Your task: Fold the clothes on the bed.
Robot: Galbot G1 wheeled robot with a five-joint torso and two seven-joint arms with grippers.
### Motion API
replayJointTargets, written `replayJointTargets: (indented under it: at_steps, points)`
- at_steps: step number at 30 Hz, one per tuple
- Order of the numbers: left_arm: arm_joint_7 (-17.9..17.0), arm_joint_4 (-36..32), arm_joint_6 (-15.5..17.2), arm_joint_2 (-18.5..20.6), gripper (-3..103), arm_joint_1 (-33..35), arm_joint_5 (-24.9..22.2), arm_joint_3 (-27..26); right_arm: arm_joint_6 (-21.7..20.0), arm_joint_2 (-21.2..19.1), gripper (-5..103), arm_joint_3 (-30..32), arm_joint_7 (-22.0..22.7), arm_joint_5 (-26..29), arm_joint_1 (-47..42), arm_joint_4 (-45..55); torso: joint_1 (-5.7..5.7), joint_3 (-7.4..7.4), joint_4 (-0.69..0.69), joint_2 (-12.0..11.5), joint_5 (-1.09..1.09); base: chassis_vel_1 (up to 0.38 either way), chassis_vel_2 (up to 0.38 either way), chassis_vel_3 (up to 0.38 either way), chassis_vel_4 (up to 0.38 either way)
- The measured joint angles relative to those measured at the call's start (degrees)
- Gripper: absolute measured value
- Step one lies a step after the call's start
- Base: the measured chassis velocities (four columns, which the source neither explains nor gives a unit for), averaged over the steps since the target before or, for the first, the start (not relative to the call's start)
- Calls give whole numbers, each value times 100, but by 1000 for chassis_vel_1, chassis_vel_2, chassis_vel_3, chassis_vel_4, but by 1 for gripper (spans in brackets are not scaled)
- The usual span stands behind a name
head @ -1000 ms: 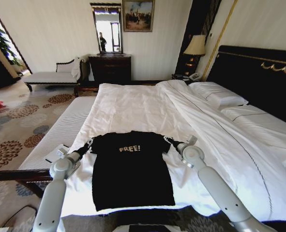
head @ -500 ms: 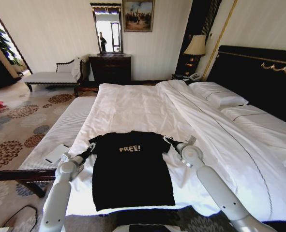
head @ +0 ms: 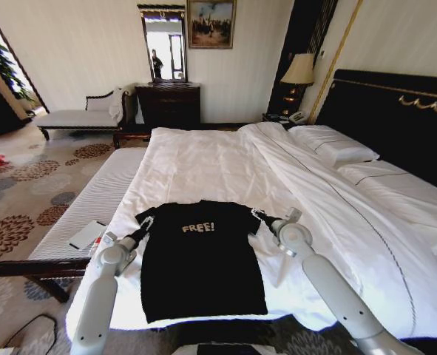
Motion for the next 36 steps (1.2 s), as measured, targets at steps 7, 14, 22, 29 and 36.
replayJointTargets:
  at_steps: [7,14,22,29,36]
  points:
    - [-39,-626,-93,294,100,76,-384,-353,1,-9,100,-20,6,5,11,65,0,0,-1,0,-1,0,0,0,0]
    - [-75,-1205,-100,649,100,270,-619,-672,2,-56,100,160,5,12,-125,151,0,-1,3,0,1,0,0,0,0]
    - [-182,-1185,-102,740,100,219,-518,-613,4,-79,100,366,20,11,-285,254,0,0,1,0,1,0,0,0,0]
    - [-289,-1155,-178,664,100,4,-185,-296,28,-61,100,337,22,-16,-279,246,0,0,0,0,-1,0,0,0,0]
    - [-513,-1810,-533,806,100,-285,50,-216,223,-165,100,-408,-514,-164,379,56,0,0,0,0,-1,0,0,0,0]
